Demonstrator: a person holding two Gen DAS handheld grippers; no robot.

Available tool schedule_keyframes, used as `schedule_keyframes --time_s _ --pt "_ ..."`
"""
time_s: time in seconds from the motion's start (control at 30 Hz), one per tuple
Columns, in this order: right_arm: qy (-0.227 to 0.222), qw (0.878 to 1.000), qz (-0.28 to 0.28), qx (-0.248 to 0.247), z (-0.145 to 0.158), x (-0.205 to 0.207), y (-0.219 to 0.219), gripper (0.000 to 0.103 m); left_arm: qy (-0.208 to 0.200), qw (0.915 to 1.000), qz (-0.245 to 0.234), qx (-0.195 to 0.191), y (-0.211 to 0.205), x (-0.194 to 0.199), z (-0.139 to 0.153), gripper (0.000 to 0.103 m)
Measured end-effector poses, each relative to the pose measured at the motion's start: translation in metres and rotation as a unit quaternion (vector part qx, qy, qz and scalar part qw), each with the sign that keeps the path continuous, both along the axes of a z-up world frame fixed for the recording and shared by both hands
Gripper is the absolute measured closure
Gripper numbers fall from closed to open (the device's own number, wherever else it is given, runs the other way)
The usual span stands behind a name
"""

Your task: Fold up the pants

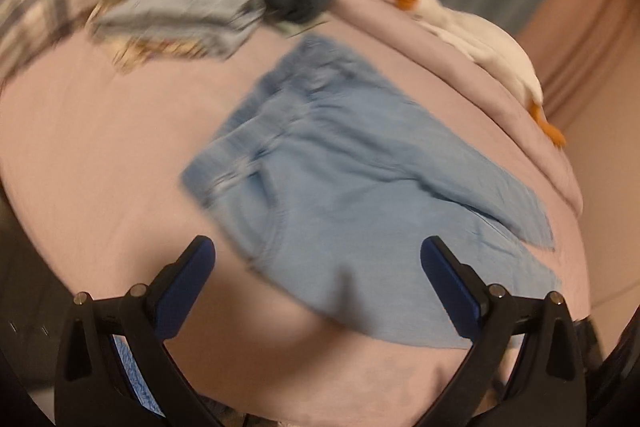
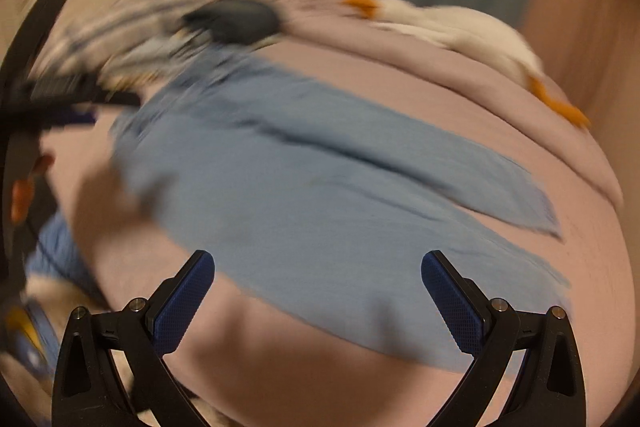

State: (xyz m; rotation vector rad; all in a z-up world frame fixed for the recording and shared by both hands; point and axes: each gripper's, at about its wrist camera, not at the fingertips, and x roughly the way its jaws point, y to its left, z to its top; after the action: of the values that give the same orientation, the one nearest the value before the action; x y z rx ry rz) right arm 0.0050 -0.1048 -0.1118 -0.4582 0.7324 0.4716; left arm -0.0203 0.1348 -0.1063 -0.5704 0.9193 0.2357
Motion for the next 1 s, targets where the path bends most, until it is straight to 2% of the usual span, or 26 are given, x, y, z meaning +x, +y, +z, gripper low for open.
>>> schedule_keyframes --time_s 0.07,0.2,0.27,0.3,0.37,0.43,0.5,0.53,0.6,0.63,0.67,0.73,0.93,1.0 --pt "-0.009 0.998 0.047 -0.036 -0.018 -0.004 0.028 0.000 -0.017 0.9994 0.012 -0.027 0.013 -0.004 -0.012 0.001" --pt "-0.014 0.990 0.123 -0.068 -0.043 -0.008 0.071 0.004 -0.016 0.9987 0.029 -0.039 0.026 0.006 -0.034 0.003" --pt "-0.013 0.987 0.141 -0.069 -0.052 -0.009 0.086 0.015 -0.019 0.9980 0.042 -0.043 0.028 0.010 -0.040 0.008" --pt "-0.012 0.986 0.150 -0.073 -0.057 -0.008 0.093 0.018 -0.023 0.9978 0.045 -0.042 0.032 0.012 -0.044 0.013" --pt "-0.019 0.985 0.155 -0.078 -0.066 -0.005 0.103 0.019 -0.017 0.9972 0.054 -0.049 0.036 0.019 -0.053 0.024" --pt "-0.037 0.985 0.159 -0.063 -0.067 -0.006 0.110 0.019 -0.027 0.9967 0.059 -0.049 0.044 0.022 -0.058 0.025" --pt "-0.046 0.984 0.162 -0.060 -0.066 -0.002 0.113 0.020 -0.034 0.9969 0.055 -0.044 0.048 0.027 -0.055 0.035" --pt "-0.048 0.984 0.163 -0.060 -0.066 0.002 0.115 0.020 -0.034 0.9972 0.051 -0.043 0.051 0.030 -0.055 0.051" --pt "-0.048 0.984 0.159 -0.060 -0.066 0.006 0.118 0.020 -0.021 0.9972 0.056 -0.045 0.058 0.034 -0.059 0.062" --pt "-0.048 0.985 0.154 -0.058 -0.064 0.009 0.120 0.031 -0.021 0.9966 0.058 -0.054 0.062 0.033 -0.060 0.067" --pt "-0.047 0.986 0.150 -0.056 -0.065 0.003 0.121 0.051 -0.024 0.9960 0.057 -0.064 0.065 0.031 -0.061 0.068" --pt "-0.040 0.987 0.146 -0.057 -0.065 0.000 0.126 0.070 -0.028 0.9955 0.051 -0.075 0.069 0.027 -0.062 0.070" --pt "-0.044 0.984 0.156 -0.066 -0.061 -0.008 0.133 0.092 -0.041 0.9947 0.037 -0.087 0.071 0.013 -0.057 0.075" --pt "-0.037 0.984 0.164 -0.066 -0.056 -0.013 0.133 0.094 -0.041 0.9948 0.035 -0.086 0.070 0.012 -0.057 0.075"
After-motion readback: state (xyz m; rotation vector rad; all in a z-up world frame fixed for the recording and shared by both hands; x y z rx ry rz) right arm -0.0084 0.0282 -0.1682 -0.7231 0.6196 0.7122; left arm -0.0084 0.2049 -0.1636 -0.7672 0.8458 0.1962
